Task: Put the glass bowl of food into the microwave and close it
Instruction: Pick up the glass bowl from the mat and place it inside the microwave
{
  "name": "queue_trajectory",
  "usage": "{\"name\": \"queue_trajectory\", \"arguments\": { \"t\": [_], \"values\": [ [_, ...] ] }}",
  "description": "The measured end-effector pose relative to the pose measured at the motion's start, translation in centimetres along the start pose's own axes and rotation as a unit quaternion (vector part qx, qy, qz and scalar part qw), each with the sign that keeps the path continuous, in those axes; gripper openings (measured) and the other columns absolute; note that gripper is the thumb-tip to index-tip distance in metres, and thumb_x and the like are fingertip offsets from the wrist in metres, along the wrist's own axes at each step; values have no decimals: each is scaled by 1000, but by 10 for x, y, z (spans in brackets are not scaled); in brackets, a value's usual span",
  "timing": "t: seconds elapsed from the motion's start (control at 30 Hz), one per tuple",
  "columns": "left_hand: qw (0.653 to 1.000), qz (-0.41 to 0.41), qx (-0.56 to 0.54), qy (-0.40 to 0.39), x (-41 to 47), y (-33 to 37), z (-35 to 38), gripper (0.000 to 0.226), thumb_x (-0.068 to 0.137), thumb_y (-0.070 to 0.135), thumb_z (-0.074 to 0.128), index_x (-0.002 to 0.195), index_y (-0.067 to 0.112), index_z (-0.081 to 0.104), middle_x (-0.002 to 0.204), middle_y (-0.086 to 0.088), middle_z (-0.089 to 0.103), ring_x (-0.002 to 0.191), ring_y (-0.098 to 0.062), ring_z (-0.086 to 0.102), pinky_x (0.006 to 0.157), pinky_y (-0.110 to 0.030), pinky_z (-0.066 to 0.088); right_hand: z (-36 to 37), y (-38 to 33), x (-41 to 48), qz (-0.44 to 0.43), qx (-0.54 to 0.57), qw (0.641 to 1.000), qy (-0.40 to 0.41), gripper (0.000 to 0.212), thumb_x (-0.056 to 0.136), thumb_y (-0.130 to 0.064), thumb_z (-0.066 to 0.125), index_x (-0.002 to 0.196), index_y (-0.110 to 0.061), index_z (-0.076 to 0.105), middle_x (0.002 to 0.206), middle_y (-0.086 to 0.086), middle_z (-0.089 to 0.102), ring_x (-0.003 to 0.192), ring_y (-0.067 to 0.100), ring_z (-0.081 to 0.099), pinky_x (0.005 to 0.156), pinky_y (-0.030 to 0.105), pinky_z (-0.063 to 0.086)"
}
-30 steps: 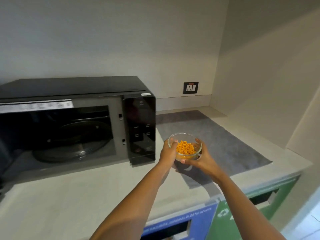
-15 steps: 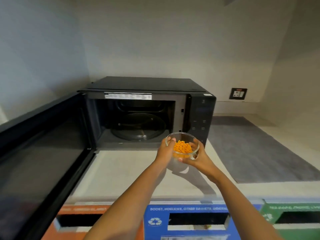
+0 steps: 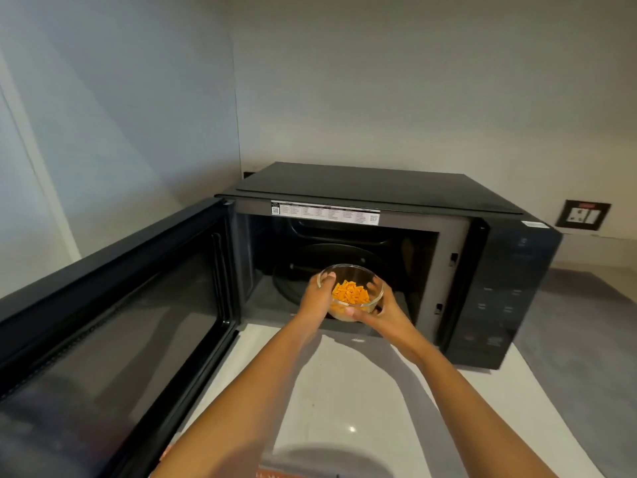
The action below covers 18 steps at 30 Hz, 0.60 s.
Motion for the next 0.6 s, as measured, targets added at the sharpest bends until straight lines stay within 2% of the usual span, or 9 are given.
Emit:
{"name": "queue_trajectory", "arguments": {
  "t": [0.1, 0.17, 0.23, 0.3, 0.37, 0.47, 0.53, 0.6],
  "values": [
    [999, -9, -31, 16, 30, 2, -9, 43, 101, 32, 37, 140, 14, 41, 134, -15, 55, 124, -28, 54, 99, -34, 44, 1, 5, 34, 7, -24, 1000, 3, 88, 68, -31, 81, 138, -29, 28, 137, -4, 31, 123, 12, 40, 104, 34, 43],
    [998, -15, -58, 20, 47, 1, -13, 41, 102, 31, 34, 138, 14, 44, 134, -15, 56, 124, -27, 54, 102, -36, 43, 1, 7, 53, 11, -35, 999, 3, 91, 65, -37, 82, 139, -30, 30, 138, -4, 28, 125, 15, 38, 106, 34, 39],
    [997, -19, -71, 20, 63, 3, -16, 40, 101, 31, 34, 135, 13, 46, 133, -15, 57, 123, -28, 54, 106, -39, 42, 4, 9, 66, 20, -20, 1000, -7, 85, 62, -39, 84, 133, -32, 37, 135, -3, 36, 121, 12, 45, 100, 27, 42],
    [996, -29, -81, 22, 81, 4, -18, 40, 100, 29, 34, 134, 11, 47, 135, -16, 57, 125, -29, 53, 109, -40, 40, 7, 6, 80, 18, 12, 1000, -12, 66, 59, -37, 84, 114, -42, 48, 121, -9, 54, 105, -1, 58, 83, 12, 48],
    [995, -41, -82, 23, 98, 5, -20, 42, 100, 27, 34, 136, 9, 48, 138, -16, 55, 127, -29, 51, 112, -41, 38, 6, 0, 93, 10, 33, 999, -7, 55, 56, -35, 84, 100, -47, 52, 103, -18, 63, 91, -12, 62, 69, 3, 47],
    [995, -51, -89, 6, 118, 6, -18, 45, 100, 31, 34, 139, 11, 46, 144, -15, 50, 132, -30, 47, 115, -44, 35, 2, -1, 111, 17, 58, 998, 10, 60, 51, -40, 84, 100, -48, 51, 98, -23, 62, 87, -12, 63, 67, 4, 48],
    [995, -40, -87, -6, 123, 13, -15, 48, 100, 38, 34, 141, 15, 44, 144, -14, 49, 133, -30, 46, 115, -46, 34, -1, 1, 117, 31, 58, 998, 13, 70, 49, -42, 84, 108, -46, 47, 101, -24, 57, 86, -7, 61, 68, 6, 46],
    [996, -42, -75, -12, 132, 17, -14, 53, 99, 44, 33, 142, 14, 43, 146, -14, 47, 134, -31, 45, 115, -46, 34, -4, 2, 126, 35, 57, 998, 17, 70, 53, -33, 85, 111, -42, 47, 102, -23, 56, 86, -9, 60, 67, 6, 47]
  ]
}}
Point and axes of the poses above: each hand's wrist, its own x-axis towards the middle knuckle, its own z-axis out of the palm, y = z × x, the point moved 10 cm from there along x, towards the middle knuckle
